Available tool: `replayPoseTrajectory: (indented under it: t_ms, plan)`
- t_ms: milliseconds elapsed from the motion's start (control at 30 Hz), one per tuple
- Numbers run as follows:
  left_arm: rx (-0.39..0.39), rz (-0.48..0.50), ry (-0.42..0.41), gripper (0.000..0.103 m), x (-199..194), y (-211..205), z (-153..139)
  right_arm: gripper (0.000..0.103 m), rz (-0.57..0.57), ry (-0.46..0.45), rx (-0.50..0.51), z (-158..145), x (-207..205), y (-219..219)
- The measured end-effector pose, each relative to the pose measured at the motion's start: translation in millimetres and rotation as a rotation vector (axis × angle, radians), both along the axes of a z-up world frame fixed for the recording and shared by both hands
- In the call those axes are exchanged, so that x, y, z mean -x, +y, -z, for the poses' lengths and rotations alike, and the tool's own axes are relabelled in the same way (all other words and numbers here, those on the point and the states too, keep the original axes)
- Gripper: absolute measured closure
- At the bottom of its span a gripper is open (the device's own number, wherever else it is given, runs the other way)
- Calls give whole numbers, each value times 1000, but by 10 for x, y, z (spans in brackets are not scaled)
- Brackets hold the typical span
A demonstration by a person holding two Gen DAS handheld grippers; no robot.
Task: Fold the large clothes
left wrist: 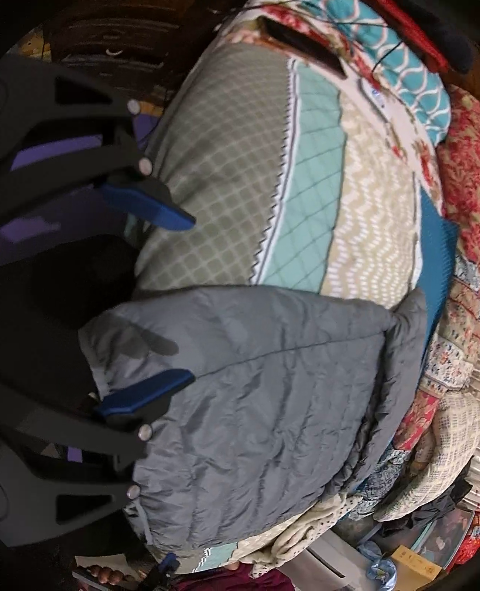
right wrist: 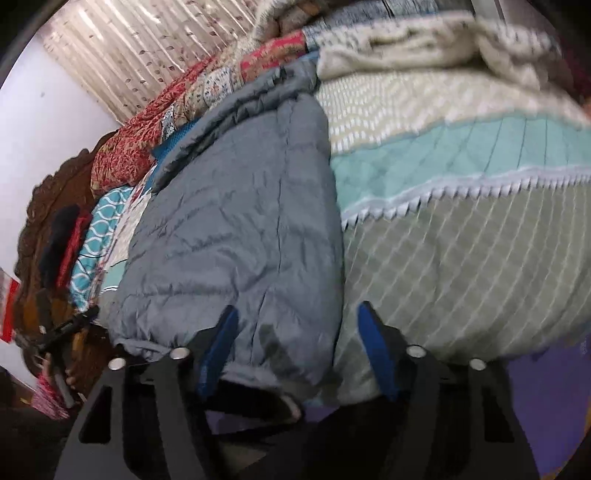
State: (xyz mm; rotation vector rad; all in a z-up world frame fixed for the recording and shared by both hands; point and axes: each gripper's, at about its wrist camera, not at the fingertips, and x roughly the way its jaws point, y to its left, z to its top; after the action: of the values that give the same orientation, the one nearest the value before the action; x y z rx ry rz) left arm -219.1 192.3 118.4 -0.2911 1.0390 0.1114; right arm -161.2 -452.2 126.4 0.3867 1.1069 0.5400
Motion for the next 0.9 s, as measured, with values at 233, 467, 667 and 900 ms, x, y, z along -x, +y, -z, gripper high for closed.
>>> replayPoseTrajectory:
  t_ms: [233, 467, 667, 900]
  plan:
    - [75, 13, 59, 29, -12, -69, 231, 54, -19, 89, -50, 220, 65, 105]
    - [100, -25, 37, 29, -2, -17, 217, 53, 12, 96, -91, 182, 126, 5]
    - [166, 37, 107, 29, -47, -78, 389, 53, -3, 187, -174, 396, 84, -7]
    - [268, -27, 129, 81, -5, -70, 475, 92, -106, 202, -243, 317, 88, 148]
